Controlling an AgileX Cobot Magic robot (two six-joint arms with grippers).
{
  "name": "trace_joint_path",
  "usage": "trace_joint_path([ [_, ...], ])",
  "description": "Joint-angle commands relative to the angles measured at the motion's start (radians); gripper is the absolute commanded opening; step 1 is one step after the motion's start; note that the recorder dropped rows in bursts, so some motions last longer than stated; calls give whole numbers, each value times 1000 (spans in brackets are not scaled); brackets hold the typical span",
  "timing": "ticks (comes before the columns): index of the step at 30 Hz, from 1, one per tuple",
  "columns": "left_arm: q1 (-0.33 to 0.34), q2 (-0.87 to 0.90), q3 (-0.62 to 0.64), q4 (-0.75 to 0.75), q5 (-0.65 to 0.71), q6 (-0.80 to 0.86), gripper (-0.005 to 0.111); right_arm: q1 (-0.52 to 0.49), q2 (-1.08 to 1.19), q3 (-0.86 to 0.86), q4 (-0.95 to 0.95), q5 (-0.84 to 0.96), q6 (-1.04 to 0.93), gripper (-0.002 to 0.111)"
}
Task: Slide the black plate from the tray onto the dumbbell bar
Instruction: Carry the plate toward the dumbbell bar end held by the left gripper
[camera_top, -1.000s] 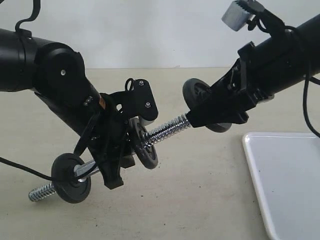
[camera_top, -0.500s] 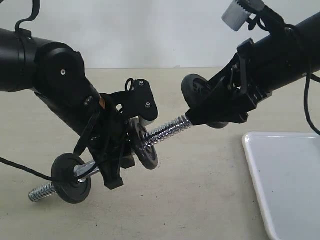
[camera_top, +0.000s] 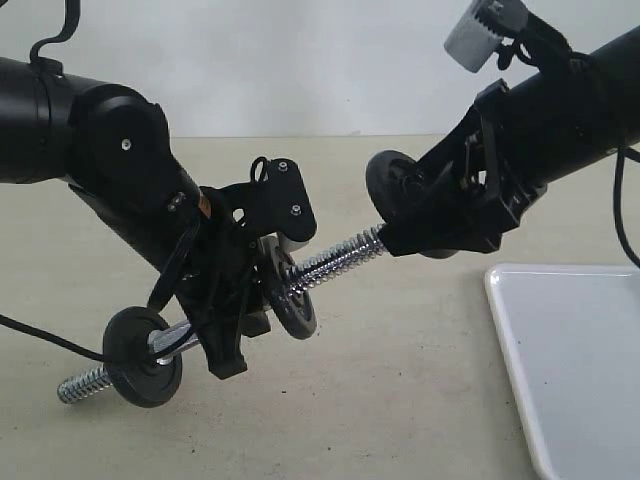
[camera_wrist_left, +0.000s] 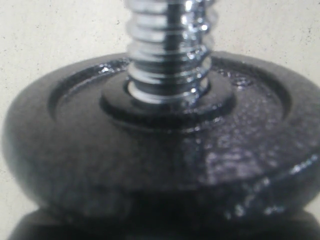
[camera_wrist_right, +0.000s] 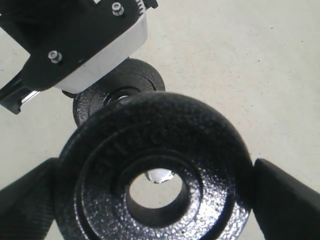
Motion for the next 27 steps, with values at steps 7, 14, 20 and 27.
trace_joint_path([
  [7,1,-58,-26,-23,-65,1,4,1,-19,-13,62,-9,-49,0],
  [14,1,-58,-26,-23,-81,1,4,1,-3,-13,62,-9,-76,0],
  [20,1,-58,-26,-23,-81,1,4,1,76,-13,105,8,-116,0],
  [27,1,-58,-26,-23,-85,1,4,1,79,-13,149,-6,-144,0],
])
